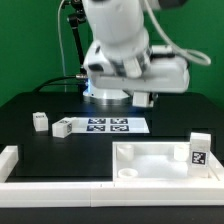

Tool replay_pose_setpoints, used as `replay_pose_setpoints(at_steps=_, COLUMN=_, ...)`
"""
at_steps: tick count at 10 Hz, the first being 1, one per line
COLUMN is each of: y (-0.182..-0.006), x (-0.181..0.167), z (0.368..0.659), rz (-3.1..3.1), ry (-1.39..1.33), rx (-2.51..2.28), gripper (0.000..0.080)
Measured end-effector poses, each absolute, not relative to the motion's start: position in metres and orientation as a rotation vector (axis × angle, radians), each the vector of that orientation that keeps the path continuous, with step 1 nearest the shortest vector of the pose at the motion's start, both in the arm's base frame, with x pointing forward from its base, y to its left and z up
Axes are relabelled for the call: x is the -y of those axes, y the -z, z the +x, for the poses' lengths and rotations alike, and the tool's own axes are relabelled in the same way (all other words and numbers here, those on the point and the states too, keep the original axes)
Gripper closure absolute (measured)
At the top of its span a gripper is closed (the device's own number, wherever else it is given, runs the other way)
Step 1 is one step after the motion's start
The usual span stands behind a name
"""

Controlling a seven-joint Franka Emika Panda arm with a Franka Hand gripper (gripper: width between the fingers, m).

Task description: Assemble square table

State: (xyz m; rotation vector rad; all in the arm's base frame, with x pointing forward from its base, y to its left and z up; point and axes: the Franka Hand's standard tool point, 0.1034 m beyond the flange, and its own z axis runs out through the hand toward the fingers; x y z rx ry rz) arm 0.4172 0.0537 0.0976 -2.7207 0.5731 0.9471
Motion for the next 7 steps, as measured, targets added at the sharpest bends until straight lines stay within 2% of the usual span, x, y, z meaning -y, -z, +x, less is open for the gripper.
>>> replay_pose_setpoints(at_steps=1, y=-0.118, x=-0.047, z=0.423, rz=-2.716, ry=-0.915, rx=-0.579, gripper=0.0516)
replay_pose_setpoints(at_steps=2, y=-0.122, x=-0.044, z=0.42, rz=-2.725, ry=-0.919, rx=-0.573, gripper=0.0516)
replay_pose_setpoints(at_steps=5, y=-0.12, x=-0.048, z=0.431, rz=-2.848, ry=-0.544, rx=-0.585, gripper=0.0516)
replay_pose_setpoints(at_steps=7, y=-0.128, x=-0.046, z=0.456, rz=-2.909, ry=-0.314, rx=-0.566, gripper=0.0516)
